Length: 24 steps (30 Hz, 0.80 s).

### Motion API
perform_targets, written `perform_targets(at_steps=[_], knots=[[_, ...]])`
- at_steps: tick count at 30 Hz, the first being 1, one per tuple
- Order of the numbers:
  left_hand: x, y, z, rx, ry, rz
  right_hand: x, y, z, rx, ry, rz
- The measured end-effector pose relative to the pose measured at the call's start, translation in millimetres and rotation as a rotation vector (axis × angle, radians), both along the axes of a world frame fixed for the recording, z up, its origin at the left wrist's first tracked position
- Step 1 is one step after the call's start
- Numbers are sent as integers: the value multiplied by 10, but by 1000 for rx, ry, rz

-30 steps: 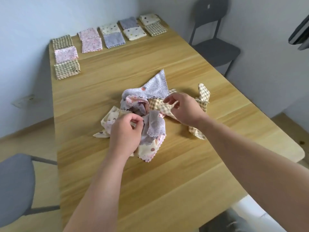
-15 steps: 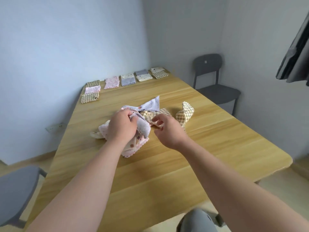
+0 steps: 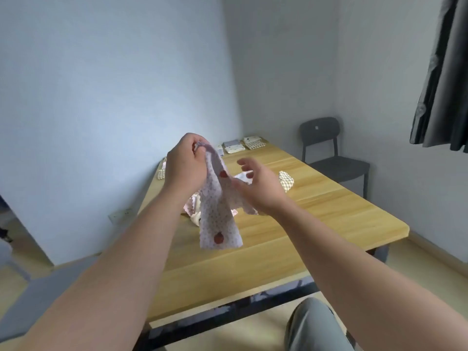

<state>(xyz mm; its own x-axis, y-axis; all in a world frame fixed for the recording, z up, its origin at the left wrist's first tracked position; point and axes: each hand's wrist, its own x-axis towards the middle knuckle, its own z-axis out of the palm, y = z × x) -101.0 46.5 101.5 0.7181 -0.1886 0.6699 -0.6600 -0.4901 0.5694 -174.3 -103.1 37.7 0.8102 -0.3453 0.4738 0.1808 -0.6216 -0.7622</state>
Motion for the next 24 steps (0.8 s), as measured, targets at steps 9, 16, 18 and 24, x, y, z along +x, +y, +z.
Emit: perform_targets(at_steps=[9, 16, 18, 24], knots=[[-356, 365, 123, 8, 49, -96, -310, 424, 250, -36, 27, 120], [-338, 538, 192, 52, 46, -87, -345, 586, 372, -172, -6, -30], [-346, 556, 169, 77, 41, -79, -380, 629, 378, -155, 8, 48], [-403, 583, 103, 71, 54, -103, -360, 623, 308, -192, 154, 71]])
